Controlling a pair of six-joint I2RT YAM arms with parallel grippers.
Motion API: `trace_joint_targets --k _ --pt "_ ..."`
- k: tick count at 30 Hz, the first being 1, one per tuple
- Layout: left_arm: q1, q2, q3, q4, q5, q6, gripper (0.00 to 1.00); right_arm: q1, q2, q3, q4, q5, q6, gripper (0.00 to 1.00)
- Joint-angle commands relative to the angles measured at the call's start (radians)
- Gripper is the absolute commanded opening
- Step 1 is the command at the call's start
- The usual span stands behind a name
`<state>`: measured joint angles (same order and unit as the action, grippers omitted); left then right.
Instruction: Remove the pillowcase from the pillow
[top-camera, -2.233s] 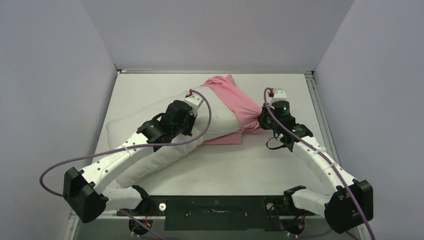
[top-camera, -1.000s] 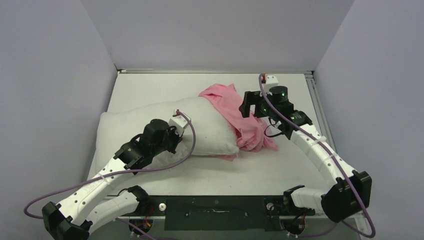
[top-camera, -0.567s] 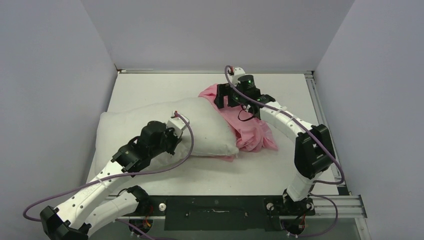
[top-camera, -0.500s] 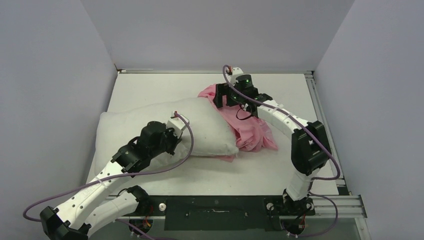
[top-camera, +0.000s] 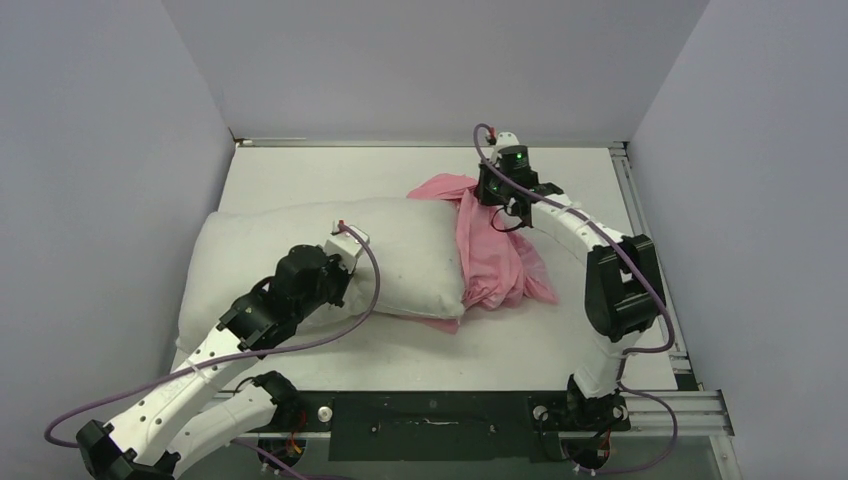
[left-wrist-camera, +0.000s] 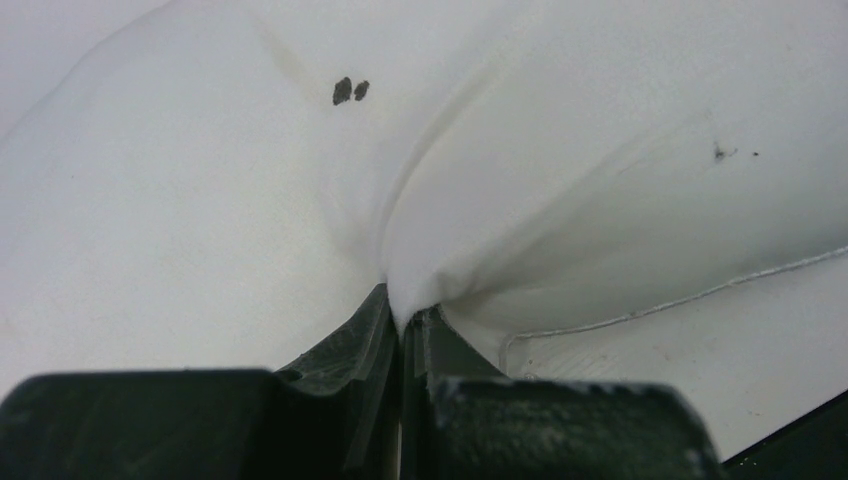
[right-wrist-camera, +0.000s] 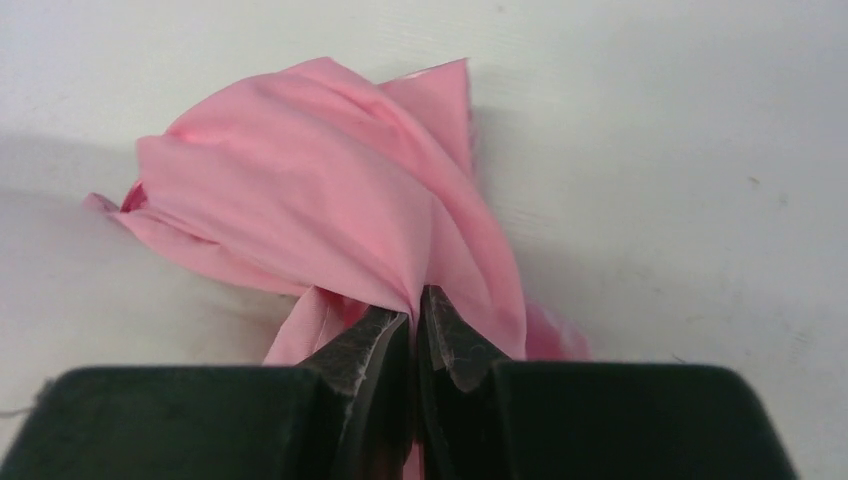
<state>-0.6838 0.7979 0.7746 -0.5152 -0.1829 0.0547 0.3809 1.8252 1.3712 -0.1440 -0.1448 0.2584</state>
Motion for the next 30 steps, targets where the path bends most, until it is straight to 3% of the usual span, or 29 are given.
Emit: trace_joint_targets --k 1,14,24,30 --pt "0.029 -0.052 -0.001 0.075 -0.073 -0.018 0.0 -0.108 -0.13 -0.035 0.01 0.098 -0.002 0.05" --pt "0.1 -0.216 -0.052 0.168 -0.146 -0.048 0.0 -0.354 -0.362 -0.075 -0.032 0.184 -0.009 0.05" --pt "0.131 -0.33 -0.094 0.217 -0.251 -0.08 0.0 -0.407 -0.427 0.06 -0.063 0.226 -0.05 0.05" --pt "0.133 -0.309 -0.087 0.215 -0.201 -0.069 0.0 -0.394 -0.419 0.083 -0.057 -0.003 -0.007 0.07"
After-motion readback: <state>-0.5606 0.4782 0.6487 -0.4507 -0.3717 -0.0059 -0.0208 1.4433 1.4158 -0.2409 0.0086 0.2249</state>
